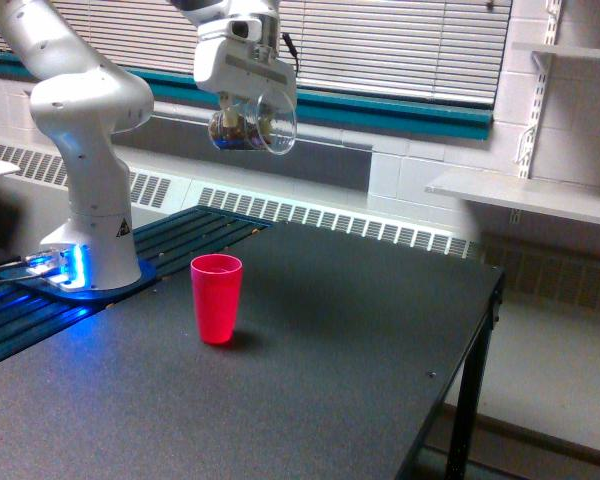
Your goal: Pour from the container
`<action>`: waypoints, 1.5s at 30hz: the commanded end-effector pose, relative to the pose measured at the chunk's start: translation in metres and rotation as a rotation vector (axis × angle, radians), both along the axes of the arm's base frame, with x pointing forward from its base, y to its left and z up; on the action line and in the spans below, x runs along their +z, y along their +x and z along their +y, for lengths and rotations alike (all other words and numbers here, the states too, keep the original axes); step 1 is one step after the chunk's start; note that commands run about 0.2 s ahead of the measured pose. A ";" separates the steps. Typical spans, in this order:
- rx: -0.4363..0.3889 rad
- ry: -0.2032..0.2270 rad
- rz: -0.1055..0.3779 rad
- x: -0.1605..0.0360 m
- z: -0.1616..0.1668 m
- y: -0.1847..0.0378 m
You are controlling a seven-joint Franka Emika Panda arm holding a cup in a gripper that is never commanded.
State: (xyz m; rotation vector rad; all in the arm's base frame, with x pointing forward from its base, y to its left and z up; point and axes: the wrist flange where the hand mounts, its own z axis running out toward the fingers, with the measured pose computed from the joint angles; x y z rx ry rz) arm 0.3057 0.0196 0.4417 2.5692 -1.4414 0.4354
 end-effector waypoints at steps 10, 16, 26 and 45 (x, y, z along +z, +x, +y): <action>-0.080 0.040 0.030 -0.016 -0.002 -0.018; -0.091 0.054 0.041 -0.021 -0.005 -0.022; -0.111 0.080 0.046 -0.028 -0.008 -0.027; -0.147 0.123 0.058 -0.042 -0.013 -0.037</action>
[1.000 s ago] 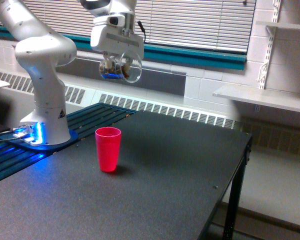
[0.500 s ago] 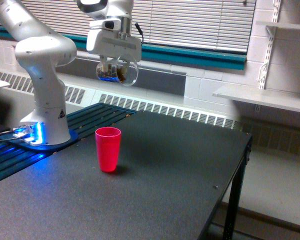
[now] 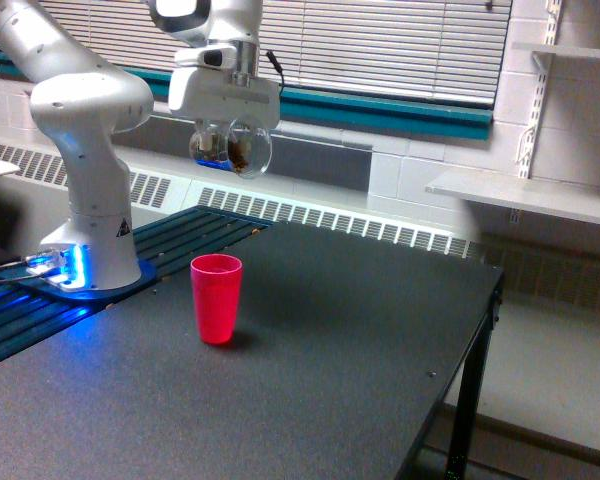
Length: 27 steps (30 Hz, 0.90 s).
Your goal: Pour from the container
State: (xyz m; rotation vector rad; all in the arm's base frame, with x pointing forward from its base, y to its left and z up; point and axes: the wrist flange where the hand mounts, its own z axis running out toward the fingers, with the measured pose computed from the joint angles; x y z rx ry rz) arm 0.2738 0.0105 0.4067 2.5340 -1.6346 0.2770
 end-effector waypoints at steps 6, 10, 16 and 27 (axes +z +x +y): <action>-0.040 0.021 0.009 -0.011 -0.010 -0.008; -0.046 0.027 0.014 -0.015 -0.013 -0.009; -0.051 0.037 0.021 -0.018 -0.016 -0.012; -0.058 0.057 0.043 -0.026 -0.021 -0.015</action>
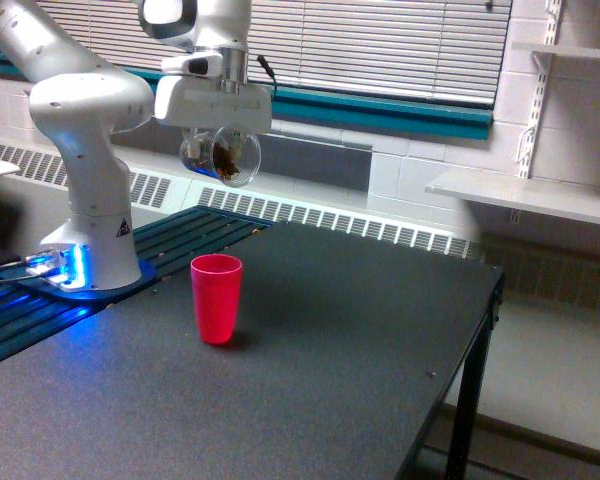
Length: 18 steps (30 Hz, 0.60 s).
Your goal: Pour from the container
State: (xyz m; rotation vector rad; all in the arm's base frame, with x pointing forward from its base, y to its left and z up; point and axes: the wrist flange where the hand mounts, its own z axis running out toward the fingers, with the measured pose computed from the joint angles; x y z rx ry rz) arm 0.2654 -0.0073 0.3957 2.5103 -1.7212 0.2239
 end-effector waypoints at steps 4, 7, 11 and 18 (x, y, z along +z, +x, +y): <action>-0.003 0.021 0.035 -0.017 -0.004 -0.007; 0.000 0.027 0.036 -0.017 -0.004 -0.007; 0.002 0.035 0.038 -0.018 -0.005 -0.007; 0.004 0.050 0.047 -0.020 -0.009 -0.007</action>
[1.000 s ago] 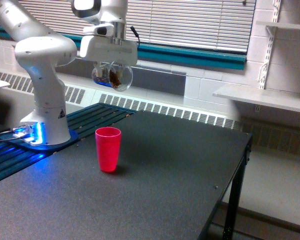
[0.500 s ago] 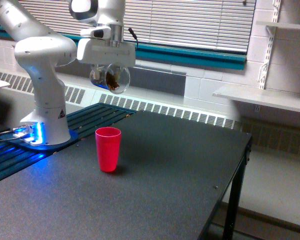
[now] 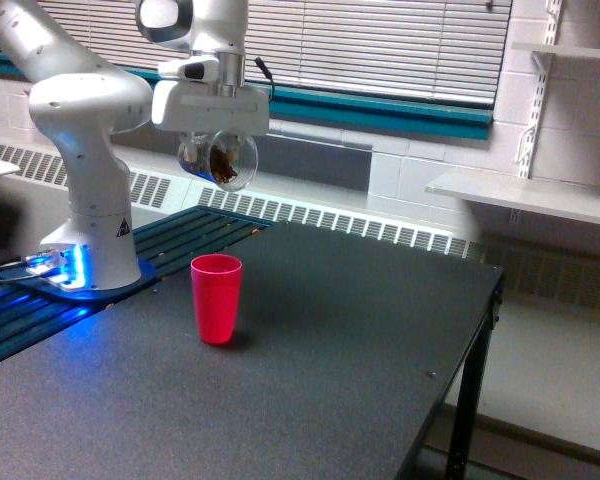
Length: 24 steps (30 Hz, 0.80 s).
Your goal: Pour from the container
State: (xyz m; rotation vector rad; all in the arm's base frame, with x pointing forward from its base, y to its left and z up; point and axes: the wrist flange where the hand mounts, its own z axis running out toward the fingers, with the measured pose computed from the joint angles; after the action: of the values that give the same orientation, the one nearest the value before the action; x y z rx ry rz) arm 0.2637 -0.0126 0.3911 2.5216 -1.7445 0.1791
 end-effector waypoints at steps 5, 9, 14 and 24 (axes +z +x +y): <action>0.013 0.026 0.038 -0.017 -0.007 -0.004; 0.013 0.034 0.044 -0.019 -0.010 -0.004; 0.012 0.040 0.053 -0.022 -0.014 -0.004; 0.014 0.062 0.066 -0.026 -0.014 -0.003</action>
State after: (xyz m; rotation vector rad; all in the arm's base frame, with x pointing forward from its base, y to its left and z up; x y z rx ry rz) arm 0.2663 -0.0285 0.3799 2.5355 -1.7637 0.0940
